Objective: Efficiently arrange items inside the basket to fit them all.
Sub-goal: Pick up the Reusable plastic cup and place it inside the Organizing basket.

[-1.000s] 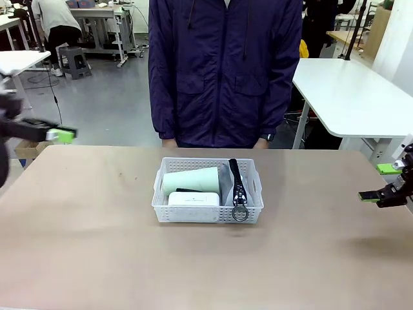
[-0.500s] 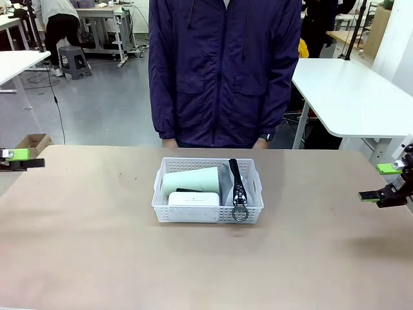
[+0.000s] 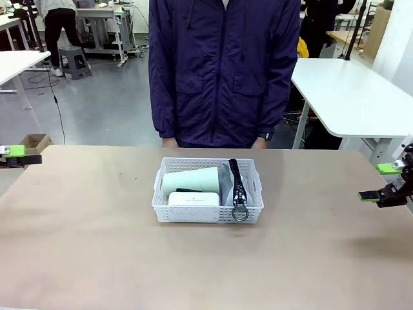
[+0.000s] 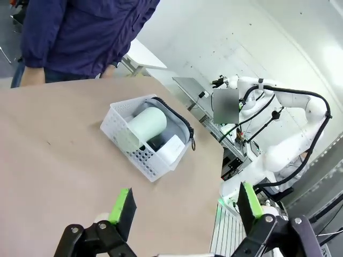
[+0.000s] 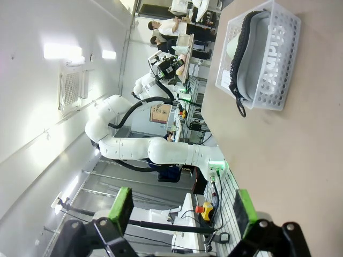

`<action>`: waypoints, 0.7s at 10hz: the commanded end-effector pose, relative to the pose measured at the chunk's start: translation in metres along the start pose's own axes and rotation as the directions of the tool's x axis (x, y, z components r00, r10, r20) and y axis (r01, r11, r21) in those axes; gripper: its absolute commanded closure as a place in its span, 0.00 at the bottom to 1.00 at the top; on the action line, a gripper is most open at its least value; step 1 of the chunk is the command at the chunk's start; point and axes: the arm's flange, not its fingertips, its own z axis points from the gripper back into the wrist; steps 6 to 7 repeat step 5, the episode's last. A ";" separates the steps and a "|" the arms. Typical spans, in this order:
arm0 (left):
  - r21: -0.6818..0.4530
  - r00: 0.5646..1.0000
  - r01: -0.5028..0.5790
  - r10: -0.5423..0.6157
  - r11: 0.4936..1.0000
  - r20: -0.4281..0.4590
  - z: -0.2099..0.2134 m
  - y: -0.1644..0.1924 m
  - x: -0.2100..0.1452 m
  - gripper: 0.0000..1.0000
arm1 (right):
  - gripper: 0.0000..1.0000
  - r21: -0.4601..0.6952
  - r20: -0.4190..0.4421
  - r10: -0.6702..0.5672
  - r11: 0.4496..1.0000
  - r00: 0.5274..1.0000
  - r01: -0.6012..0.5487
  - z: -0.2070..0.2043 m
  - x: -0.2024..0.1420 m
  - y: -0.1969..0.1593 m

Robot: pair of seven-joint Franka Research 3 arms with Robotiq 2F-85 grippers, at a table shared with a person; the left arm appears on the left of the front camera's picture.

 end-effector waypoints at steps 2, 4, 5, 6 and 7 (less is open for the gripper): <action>0.012 1.000 0.015 -0.015 1.000 0.005 -0.005 -0.003 -0.006 0.00 | 0.00 0.003 -0.014 0.017 1.000 1.000 -0.017 0.002 -0.004 0.002; 0.012 1.000 0.015 -0.015 1.000 0.005 -0.005 -0.003 -0.006 0.00 | 0.00 0.003 -0.014 0.017 1.000 1.000 -0.017 0.002 -0.004 0.002; 0.012 1.000 0.015 -0.015 1.000 0.005 -0.005 -0.003 -0.006 0.00 | 0.00 0.003 -0.014 0.017 1.000 1.000 -0.017 0.002 -0.004 0.002; 0.012 1.000 0.015 -0.015 1.000 0.005 -0.005 -0.003 -0.006 0.00 | 0.00 0.003 -0.014 0.017 1.000 1.000 -0.017 0.002 -0.004 0.002; 0.012 1.000 0.015 -0.015 1.000 0.005 -0.005 -0.003 -0.006 0.00 | 0.00 0.003 -0.014 0.017 1.000 1.000 -0.017 0.002 -0.004 0.002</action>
